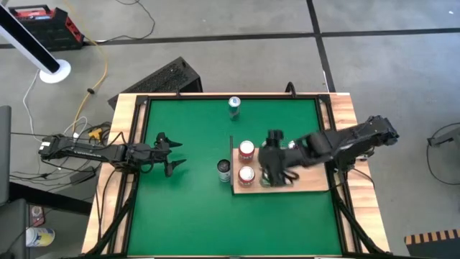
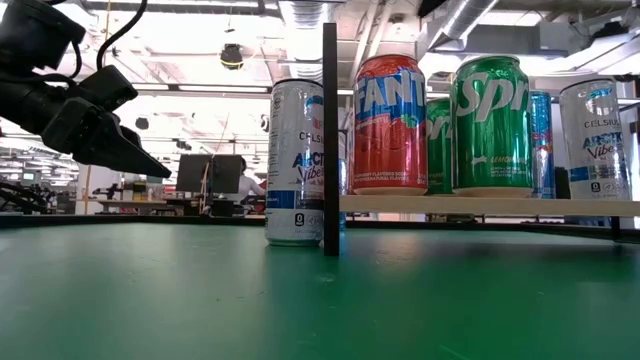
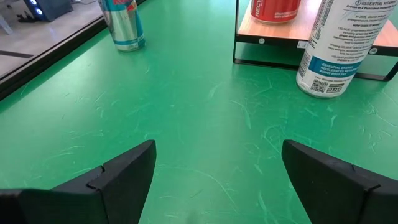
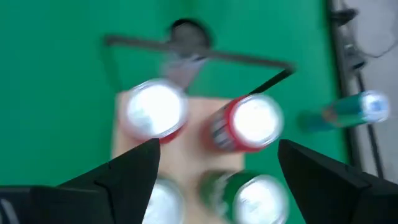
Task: Place canned beverage on shelf
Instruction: Put the blue soda can on the shelf
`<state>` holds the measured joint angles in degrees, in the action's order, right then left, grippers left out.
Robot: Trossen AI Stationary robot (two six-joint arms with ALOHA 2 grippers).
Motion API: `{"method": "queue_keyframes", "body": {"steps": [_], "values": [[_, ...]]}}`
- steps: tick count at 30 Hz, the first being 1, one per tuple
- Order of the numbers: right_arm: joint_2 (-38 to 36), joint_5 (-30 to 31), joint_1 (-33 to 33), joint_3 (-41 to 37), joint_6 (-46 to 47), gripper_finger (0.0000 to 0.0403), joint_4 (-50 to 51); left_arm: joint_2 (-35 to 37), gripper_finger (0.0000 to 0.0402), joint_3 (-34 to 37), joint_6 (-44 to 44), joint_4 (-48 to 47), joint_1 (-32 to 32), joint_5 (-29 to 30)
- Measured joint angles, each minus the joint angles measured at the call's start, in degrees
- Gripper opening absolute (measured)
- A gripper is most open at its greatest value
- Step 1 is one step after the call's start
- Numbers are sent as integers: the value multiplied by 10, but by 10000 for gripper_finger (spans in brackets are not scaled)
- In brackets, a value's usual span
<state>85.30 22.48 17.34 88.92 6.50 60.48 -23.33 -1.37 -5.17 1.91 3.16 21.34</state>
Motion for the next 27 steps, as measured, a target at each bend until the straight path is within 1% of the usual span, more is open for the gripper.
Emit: {"method": "queue_keyframes", "body": {"steps": [3, 4, 11, 14, 16, 21, 23, 27], "values": [[1, -7, -67, 0, -47, 346, -34, 0, 334, 0, 0, 0, 0, 0], [2, -20, -94, 0, -59, 346, -46, 0, 334, 0, 0, 0, 0, 0], [30, -174, -303, -1, -124, 346, -153, 0, 334, 0, 0, 0, 0, 0], [55, -252, -380, 0, -139, 346, -201, 0, 334, 0, 0, 0, 0, 0], [82, -282, -414, 0, -146, 346, -251, 0, 334, 0, 0, 0, 0, 0], [151, -282, -463, 0, -100, 346, -348, 0, 334, 0, 0, 0, 0, 0], [175, -278, -477, -1, -81, 346, -364, 0, 334, 0, 0, 0, 0, 0], [205, -238, -484, -1, -54, 346, -397, 0, 334, 0, 0, 0, 0, 0]]}}
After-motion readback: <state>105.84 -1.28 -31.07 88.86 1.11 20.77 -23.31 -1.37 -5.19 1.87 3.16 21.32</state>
